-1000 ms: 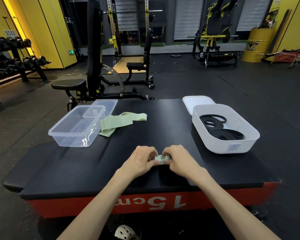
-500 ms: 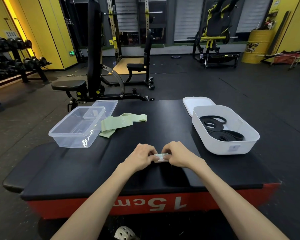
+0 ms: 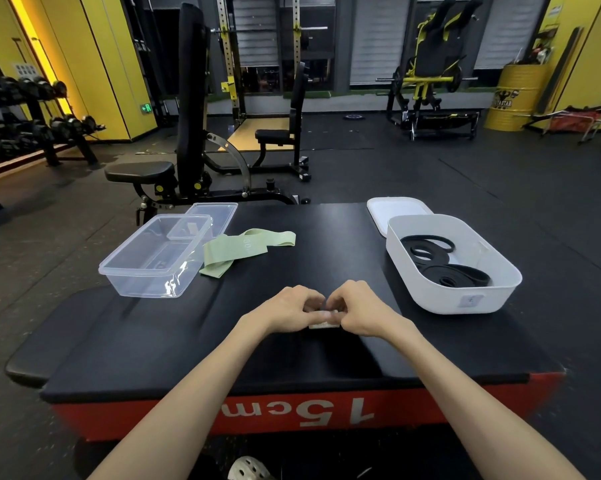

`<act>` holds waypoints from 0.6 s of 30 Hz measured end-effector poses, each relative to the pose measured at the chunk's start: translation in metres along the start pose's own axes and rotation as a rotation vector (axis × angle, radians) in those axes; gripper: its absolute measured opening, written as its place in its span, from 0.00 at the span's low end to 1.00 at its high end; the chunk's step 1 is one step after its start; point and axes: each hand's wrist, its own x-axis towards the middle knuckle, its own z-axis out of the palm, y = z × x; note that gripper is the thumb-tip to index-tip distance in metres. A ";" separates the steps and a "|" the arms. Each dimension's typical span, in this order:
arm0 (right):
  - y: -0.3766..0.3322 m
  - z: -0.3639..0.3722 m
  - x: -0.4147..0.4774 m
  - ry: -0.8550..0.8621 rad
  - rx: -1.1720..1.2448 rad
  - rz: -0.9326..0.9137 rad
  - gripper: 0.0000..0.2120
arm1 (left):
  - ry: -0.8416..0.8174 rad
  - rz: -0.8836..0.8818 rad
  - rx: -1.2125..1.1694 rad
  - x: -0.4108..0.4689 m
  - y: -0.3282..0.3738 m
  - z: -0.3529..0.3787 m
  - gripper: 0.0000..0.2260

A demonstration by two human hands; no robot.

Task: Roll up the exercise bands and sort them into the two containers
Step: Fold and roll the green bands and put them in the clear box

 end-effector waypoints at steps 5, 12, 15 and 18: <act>-0.006 -0.006 0.002 0.053 -0.001 -0.046 0.07 | 0.108 0.022 -0.040 -0.003 0.004 -0.012 0.13; -0.018 -0.012 0.019 0.054 0.095 -0.097 0.10 | 0.217 0.021 -0.041 -0.007 -0.007 -0.030 0.09; -0.021 -0.012 0.037 0.067 0.084 -0.131 0.14 | 0.252 0.021 -0.027 -0.008 -0.021 -0.043 0.07; -0.026 -0.002 0.058 0.115 0.049 -0.171 0.15 | 0.282 -0.003 0.028 -0.012 -0.041 -0.061 0.07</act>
